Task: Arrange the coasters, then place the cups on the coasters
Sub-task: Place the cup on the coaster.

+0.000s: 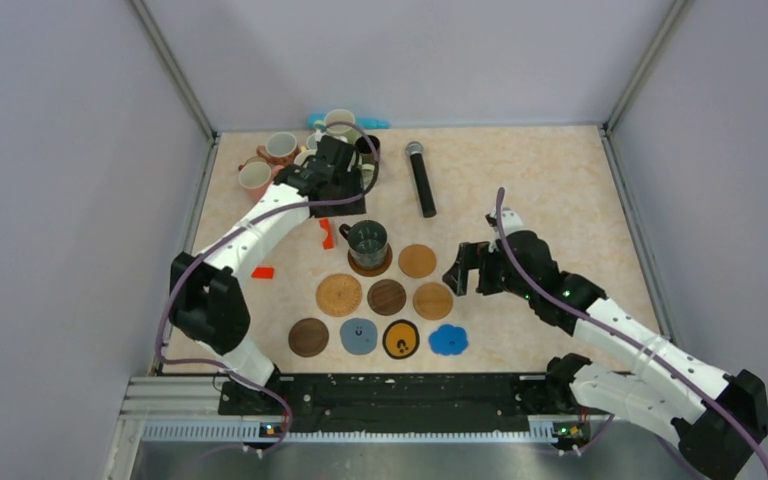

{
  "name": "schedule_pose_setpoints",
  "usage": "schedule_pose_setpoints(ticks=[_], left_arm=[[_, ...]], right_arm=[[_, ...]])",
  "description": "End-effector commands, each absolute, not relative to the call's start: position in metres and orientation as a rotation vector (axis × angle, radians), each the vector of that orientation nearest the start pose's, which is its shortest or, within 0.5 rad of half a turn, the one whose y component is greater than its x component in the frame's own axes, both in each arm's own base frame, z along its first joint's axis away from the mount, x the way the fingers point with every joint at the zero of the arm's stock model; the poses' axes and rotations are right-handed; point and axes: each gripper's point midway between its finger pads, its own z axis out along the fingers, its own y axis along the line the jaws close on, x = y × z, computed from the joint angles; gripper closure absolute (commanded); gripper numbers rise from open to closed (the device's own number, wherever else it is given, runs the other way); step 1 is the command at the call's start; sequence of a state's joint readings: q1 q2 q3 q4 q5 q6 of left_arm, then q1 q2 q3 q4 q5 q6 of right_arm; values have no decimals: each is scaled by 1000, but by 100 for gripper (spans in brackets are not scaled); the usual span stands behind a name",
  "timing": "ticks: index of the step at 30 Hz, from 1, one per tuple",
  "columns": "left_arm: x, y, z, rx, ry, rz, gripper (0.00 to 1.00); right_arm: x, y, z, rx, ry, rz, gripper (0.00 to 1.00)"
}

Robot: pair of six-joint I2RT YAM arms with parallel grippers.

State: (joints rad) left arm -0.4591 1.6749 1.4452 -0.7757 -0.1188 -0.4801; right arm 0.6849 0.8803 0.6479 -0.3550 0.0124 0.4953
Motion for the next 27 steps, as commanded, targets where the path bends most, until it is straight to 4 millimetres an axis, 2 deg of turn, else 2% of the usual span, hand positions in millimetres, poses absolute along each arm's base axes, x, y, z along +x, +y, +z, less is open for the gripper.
schedule_pose_setpoints(ticks=[1, 5, 10, 12, 19, 21, 27], left_arm=[[408, -151, 233, -151, 2205, -80, 34], [434, -122, 254, -289, 2089, 10, 36], [465, -106, 263, -410, 2032, -14, 43], [477, -107, 258, -449, 2022, -63, 45], [515, -122, 220, -559, 2012, -148, 46], [521, -124, 206, -597, 2027, -164, 46], [538, -124, 183, -641, 2033, -167, 46]], right_arm=[[221, 204, 159, -201, 2197, 672, 2], [223, 207, 162, -207, 2202, 676, 2], [225, 208, 167, -211, 2200, 673, 2], [226, 209, 168, -215, 2201, 671, 2], [228, 210, 166, -224, 2216, 659, 2], [228, 210, 166, -227, 2218, 658, 2], [228, 209, 162, -247, 2225, 640, 2]])
